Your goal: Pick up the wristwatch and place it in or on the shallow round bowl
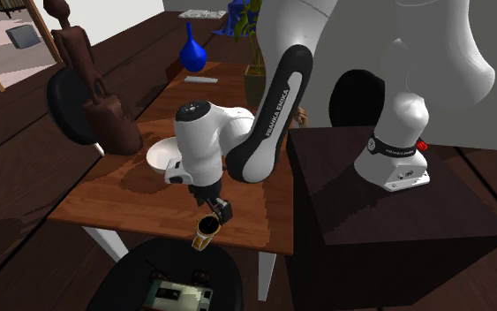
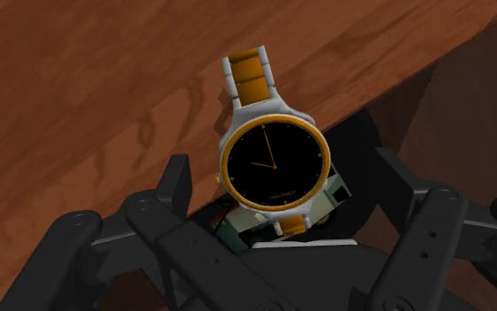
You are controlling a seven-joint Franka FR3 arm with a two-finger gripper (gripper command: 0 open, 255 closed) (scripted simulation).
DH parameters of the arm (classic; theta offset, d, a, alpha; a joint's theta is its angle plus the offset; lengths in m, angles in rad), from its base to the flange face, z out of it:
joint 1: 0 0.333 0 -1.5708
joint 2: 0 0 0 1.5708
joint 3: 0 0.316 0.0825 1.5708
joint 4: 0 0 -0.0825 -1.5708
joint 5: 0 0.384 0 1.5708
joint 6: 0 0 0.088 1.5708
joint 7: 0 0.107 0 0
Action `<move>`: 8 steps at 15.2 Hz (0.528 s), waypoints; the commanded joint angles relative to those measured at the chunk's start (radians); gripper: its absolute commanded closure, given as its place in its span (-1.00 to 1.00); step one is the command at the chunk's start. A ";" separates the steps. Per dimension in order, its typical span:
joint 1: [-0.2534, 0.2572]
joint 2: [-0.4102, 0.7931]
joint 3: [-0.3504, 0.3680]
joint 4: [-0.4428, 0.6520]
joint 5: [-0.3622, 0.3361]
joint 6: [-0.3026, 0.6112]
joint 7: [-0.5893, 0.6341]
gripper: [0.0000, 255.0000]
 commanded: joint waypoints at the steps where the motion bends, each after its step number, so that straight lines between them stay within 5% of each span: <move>1: 0.003 0.034 0.000 0.012 -0.002 0.023 0.001 -1.00; 8: 0.006 0.095 -0.004 0.032 -0.005 0.063 0.003 -1.00</move>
